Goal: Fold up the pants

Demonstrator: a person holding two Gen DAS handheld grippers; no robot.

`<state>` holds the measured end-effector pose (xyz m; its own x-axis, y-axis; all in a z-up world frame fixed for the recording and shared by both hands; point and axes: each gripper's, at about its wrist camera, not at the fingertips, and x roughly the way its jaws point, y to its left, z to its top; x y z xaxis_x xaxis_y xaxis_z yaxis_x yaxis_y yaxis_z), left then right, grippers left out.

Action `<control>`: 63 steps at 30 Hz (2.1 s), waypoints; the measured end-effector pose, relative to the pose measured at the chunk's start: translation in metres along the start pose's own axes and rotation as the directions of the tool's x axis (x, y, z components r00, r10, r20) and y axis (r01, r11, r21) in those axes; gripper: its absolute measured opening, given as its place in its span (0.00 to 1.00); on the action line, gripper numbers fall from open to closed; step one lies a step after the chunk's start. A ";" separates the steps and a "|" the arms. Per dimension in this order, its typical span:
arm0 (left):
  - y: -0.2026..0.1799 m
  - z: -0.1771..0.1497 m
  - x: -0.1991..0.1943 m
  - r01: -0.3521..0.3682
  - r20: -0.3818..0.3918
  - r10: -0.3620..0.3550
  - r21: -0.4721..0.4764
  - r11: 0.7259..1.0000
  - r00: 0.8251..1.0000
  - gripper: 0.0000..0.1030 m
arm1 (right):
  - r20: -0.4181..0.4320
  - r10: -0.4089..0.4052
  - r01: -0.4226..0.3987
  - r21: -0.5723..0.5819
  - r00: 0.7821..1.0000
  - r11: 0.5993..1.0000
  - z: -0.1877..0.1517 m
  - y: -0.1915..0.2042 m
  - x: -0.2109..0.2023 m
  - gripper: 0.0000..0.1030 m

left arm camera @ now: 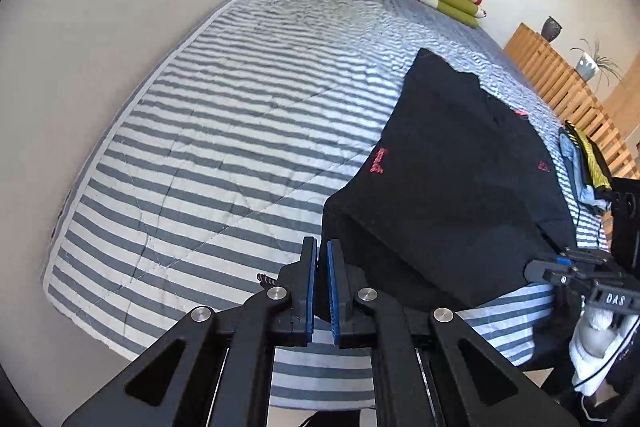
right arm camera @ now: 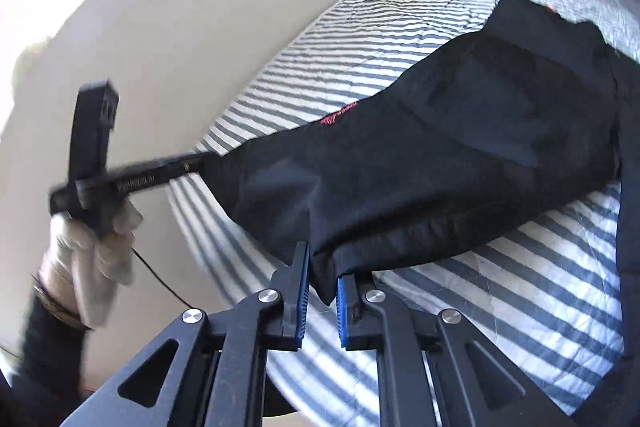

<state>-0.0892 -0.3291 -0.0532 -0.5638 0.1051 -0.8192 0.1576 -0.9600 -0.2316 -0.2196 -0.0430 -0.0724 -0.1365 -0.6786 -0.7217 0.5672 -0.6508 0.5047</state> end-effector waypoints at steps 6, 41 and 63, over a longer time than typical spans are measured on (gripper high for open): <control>-0.022 0.017 -0.061 -0.021 0.089 0.020 0.011 1.000 0.996 0.05 | 0.036 0.310 -0.311 0.201 0.950 0.929 0.018 -0.029 -0.057 0.10; -0.030 -0.044 -0.033 -0.156 -0.017 0.159 0.112 0.981 0.987 0.19 | -0.319 0.325 -0.343 0.001 0.890 0.939 -0.072 0.042 0.005 0.15; -0.280 -0.103 -0.036 -0.173 0.069 0.160 0.477 0.862 0.985 0.29 | 0.042 -0.285 0.286 -0.030 0.958 0.958 -0.108 -0.079 -0.141 0.38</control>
<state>-0.0293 -0.0372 -0.0124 -0.5858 -0.0679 -0.8076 -0.1532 -0.9692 0.1927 -0.1575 0.1406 -0.0621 -0.3265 -0.4789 -0.8149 0.5283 -0.8073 0.2628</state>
